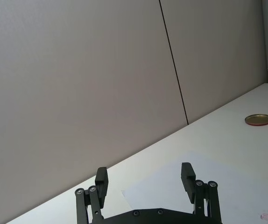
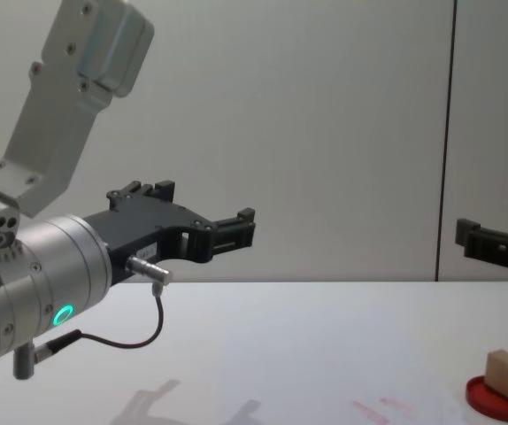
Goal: Use the one hand to pick up the stamp and affix it onto the A4 paper.
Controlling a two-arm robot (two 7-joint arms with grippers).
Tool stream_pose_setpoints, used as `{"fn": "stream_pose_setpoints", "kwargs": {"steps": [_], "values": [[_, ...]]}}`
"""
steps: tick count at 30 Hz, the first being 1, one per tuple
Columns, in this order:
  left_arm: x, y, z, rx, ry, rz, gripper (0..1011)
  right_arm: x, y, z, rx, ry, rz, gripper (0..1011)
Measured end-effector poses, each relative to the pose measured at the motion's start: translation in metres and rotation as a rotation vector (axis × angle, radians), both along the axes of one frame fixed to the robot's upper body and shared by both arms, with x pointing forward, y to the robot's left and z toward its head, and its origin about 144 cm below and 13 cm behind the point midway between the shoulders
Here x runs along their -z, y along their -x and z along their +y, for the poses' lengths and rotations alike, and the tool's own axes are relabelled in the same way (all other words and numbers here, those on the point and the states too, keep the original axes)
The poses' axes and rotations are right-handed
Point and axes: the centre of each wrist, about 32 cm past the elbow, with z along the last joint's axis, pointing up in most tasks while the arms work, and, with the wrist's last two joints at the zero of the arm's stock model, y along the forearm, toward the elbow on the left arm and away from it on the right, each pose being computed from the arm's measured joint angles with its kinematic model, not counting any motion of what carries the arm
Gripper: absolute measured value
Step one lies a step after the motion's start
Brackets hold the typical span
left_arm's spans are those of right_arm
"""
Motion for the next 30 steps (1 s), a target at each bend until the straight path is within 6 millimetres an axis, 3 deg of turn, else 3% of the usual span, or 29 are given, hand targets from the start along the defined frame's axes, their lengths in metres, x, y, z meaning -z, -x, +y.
{"fn": "stream_pose_setpoints", "kwargs": {"steps": [22,30], "values": [[0.000,0.000,0.000,0.000,0.000,0.000,993,0.000,0.000,-0.001,0.000,0.001,-0.001,1001],[0.000,0.000,0.000,0.000,0.000,0.000,993,0.002,-0.001,-0.011,-0.006,0.009,0.032,1001]]}}
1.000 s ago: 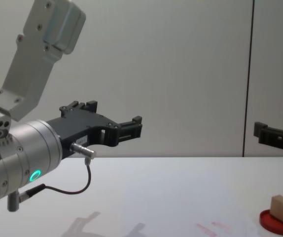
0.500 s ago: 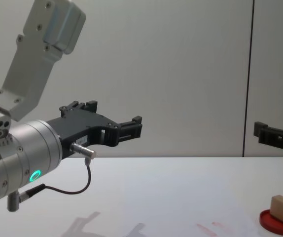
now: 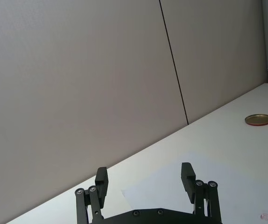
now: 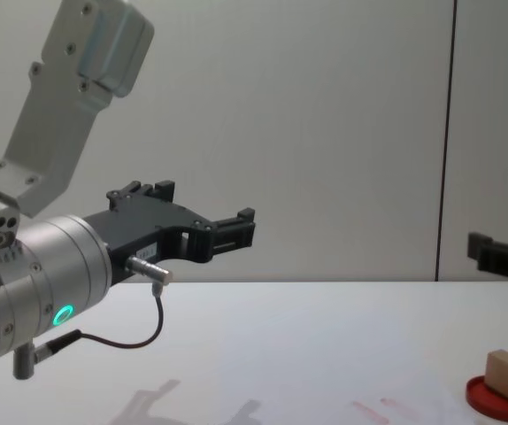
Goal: Use the one hand to pick up the stamp and affix it onto the A4 paper.
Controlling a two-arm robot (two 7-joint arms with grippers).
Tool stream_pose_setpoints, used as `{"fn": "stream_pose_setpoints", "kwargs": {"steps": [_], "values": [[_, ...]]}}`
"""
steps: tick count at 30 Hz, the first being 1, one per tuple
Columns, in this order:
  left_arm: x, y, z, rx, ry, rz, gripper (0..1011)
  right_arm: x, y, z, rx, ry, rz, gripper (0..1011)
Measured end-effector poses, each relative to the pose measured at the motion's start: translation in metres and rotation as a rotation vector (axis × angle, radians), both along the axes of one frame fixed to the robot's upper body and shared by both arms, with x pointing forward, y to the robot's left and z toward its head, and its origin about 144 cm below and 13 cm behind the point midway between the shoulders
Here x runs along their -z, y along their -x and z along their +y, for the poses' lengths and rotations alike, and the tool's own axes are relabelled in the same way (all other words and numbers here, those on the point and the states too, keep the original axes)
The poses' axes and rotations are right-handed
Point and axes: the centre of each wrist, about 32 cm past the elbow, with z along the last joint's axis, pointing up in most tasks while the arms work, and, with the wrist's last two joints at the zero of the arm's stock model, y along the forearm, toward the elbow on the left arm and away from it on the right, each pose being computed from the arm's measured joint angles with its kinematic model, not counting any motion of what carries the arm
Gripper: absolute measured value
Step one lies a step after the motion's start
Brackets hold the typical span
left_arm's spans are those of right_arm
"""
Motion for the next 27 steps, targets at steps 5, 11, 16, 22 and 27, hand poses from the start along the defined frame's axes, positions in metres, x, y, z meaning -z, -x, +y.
{"fn": "stream_pose_setpoints", "kwargs": {"steps": [5,11,16,22,27], "values": [[0.000,0.000,0.000,0.000,0.000,0.000,993,0.003,-0.001,-0.009,-0.013,0.010,0.030,1001],[0.000,0.000,0.000,0.000,0.000,0.000,993,0.010,-0.004,-0.022,-0.040,0.026,0.075,1001],[0.000,0.000,0.000,0.000,0.000,0.000,993,0.016,-0.007,-0.031,-0.061,0.039,0.108,1001],[0.000,0.000,0.000,0.000,0.000,0.000,993,0.021,-0.011,-0.036,-0.077,0.046,0.135,1001],[0.000,0.000,0.000,0.000,0.000,0.000,993,0.027,-0.015,-0.040,-0.086,0.053,0.157,1001]]}}
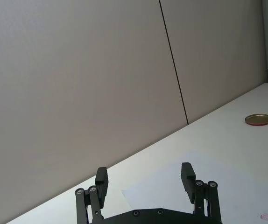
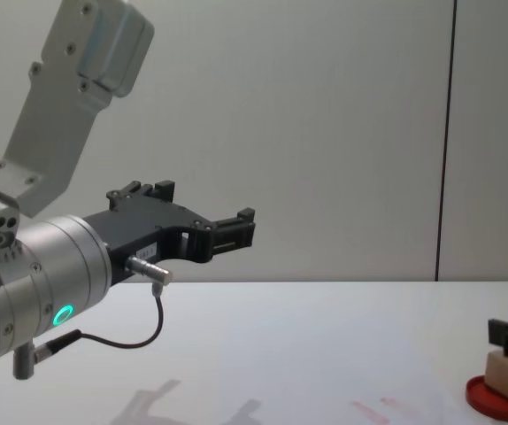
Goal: Use the one hand to pick up the stamp and affix it onto the A4 paper.
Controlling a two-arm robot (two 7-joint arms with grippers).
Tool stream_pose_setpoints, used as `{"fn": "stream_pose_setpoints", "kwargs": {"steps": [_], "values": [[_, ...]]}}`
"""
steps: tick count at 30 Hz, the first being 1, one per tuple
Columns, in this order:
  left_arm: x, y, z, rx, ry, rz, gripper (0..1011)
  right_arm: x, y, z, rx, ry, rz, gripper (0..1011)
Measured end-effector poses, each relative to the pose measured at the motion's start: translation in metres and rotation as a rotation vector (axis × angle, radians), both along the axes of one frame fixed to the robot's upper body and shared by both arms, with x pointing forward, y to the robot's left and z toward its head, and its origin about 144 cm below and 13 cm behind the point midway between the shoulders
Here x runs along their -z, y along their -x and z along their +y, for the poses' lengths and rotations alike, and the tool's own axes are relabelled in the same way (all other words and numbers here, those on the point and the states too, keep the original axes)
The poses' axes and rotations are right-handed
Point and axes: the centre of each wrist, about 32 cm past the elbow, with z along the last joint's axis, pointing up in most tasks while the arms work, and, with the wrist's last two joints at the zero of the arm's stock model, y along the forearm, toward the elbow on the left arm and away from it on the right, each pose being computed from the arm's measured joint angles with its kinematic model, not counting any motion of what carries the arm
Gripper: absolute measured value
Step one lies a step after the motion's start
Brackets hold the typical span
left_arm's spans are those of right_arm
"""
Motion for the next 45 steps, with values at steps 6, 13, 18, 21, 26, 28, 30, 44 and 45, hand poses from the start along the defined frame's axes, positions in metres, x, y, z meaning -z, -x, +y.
{"fn": "stream_pose_setpoints", "kwargs": {"steps": [6,13,18,21,26,28,30,44,45], "values": [[0.000,0.000,0.000,0.000,0.000,0.000,993,0.006,-0.003,-0.001,-0.009,0.007,0.021,1001],[0.000,0.000,0.000,0.000,0.000,0.000,993,0.012,-0.005,0.000,-0.018,0.014,0.044,1001],[0.000,0.000,0.000,0.000,0.000,0.000,993,0.015,-0.006,-0.001,-0.024,0.019,0.058,960],[0.000,0.000,0.000,0.000,0.000,0.000,993,0.015,-0.007,-0.001,-0.026,0.021,0.062,892],[0.000,0.000,0.000,0.000,0.000,0.000,993,0.016,-0.008,-0.001,-0.025,0.024,0.067,735],[0.000,0.000,0.000,0.000,0.000,0.000,993,0.016,-0.009,-0.001,-0.025,0.025,0.068,675],[0.000,0.000,0.000,0.000,0.000,0.000,993,0.016,-0.009,-0.002,-0.023,0.026,0.068,594],[0.000,0.000,0.000,0.000,0.000,0.000,993,0.016,-0.012,-0.004,-0.006,0.033,0.061,194],[0.000,0.000,0.000,0.000,0.000,0.000,993,0.016,-0.012,-0.004,-0.006,0.033,0.061,194]]}}
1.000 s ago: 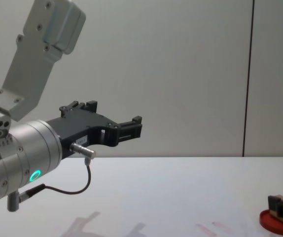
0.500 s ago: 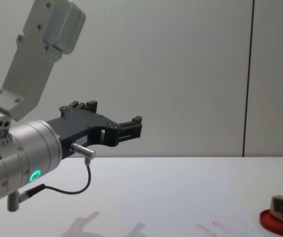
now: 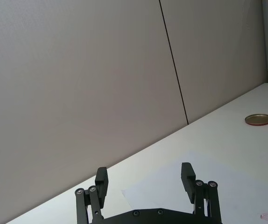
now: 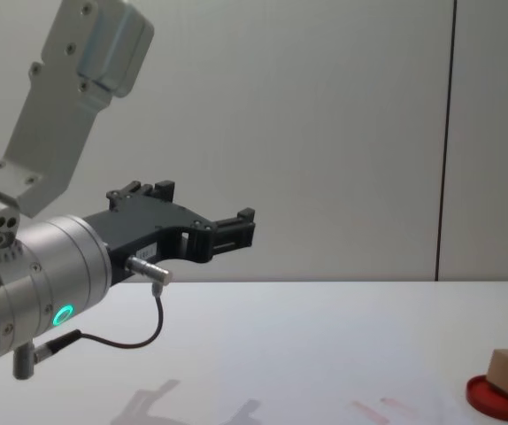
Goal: Use the one hand to pick up the stamp and affix it onto the A4 paper.
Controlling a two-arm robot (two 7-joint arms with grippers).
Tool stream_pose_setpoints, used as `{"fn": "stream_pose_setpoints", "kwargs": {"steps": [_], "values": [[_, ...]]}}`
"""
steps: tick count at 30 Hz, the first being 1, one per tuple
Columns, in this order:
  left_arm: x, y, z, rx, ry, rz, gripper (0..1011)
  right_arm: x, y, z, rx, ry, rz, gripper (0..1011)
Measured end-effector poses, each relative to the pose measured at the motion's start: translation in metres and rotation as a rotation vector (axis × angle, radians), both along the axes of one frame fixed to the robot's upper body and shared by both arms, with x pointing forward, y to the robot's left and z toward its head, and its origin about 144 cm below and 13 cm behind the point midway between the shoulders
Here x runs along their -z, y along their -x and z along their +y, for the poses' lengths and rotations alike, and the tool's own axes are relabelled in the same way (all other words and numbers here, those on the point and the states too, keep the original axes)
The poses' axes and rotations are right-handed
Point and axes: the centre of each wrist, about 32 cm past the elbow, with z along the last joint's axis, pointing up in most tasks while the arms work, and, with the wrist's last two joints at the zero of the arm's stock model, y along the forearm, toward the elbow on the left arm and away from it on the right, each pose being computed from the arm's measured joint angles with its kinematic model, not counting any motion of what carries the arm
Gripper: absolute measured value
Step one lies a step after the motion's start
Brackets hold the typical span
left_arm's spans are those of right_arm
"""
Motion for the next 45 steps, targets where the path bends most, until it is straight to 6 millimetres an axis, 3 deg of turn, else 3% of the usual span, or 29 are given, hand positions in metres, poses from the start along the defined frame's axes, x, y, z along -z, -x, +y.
{"fn": "stream_pose_setpoints", "kwargs": {"steps": [14,27,45], "values": [[0.000,0.000,0.000,0.000,0.000,0.000,993,-0.007,-0.003,0.005,-0.025,-0.028,-0.061,194],[0.000,0.000,0.000,0.000,0.000,0.000,993,-0.021,-0.015,0.027,-0.113,-0.061,-0.123,194],[0.000,0.000,0.000,0.000,0.000,0.000,993,-0.013,-0.039,0.056,-0.161,-0.062,-0.082,194]]}}
